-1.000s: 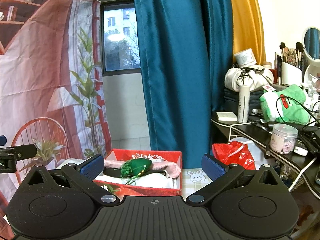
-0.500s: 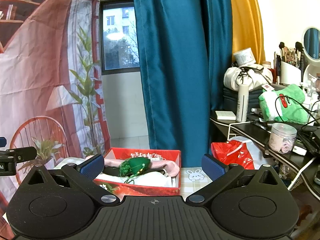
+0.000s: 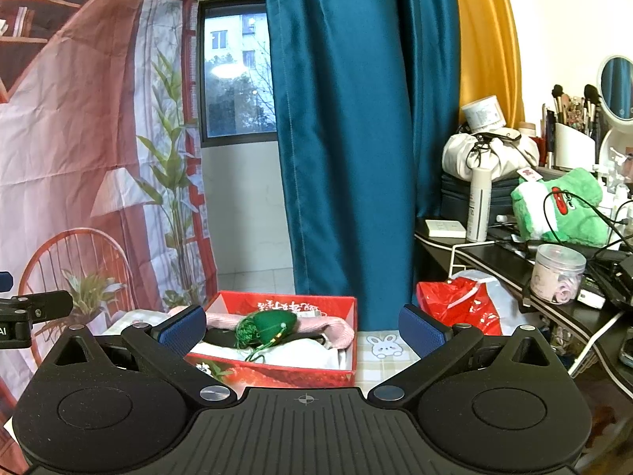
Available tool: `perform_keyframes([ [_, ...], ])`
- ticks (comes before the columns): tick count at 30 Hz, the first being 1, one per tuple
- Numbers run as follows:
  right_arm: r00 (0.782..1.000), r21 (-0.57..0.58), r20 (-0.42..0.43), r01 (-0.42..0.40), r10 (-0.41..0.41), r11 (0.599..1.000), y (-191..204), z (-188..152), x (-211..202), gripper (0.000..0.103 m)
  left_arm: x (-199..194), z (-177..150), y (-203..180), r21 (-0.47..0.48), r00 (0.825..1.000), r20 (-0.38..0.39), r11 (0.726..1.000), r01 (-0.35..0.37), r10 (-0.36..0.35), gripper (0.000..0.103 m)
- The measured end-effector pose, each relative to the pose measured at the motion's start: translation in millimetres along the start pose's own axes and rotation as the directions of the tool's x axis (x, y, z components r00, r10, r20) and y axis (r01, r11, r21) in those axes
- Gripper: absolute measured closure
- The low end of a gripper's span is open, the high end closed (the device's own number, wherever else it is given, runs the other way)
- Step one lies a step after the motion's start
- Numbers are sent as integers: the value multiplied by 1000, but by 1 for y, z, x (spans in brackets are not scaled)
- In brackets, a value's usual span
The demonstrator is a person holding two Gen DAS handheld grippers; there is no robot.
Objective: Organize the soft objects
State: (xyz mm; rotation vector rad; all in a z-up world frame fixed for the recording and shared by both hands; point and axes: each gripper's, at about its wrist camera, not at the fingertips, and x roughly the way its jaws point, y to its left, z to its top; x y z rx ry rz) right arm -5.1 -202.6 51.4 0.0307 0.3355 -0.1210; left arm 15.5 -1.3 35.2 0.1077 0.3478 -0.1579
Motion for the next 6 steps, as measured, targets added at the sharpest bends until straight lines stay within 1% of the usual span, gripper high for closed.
perform_keyframes([
  [6, 1000, -1, -2, -1, 1, 1000, -2, -1, -1, 0, 0, 0, 1, -3, 1000, 4, 1000, 0, 0, 0],
])
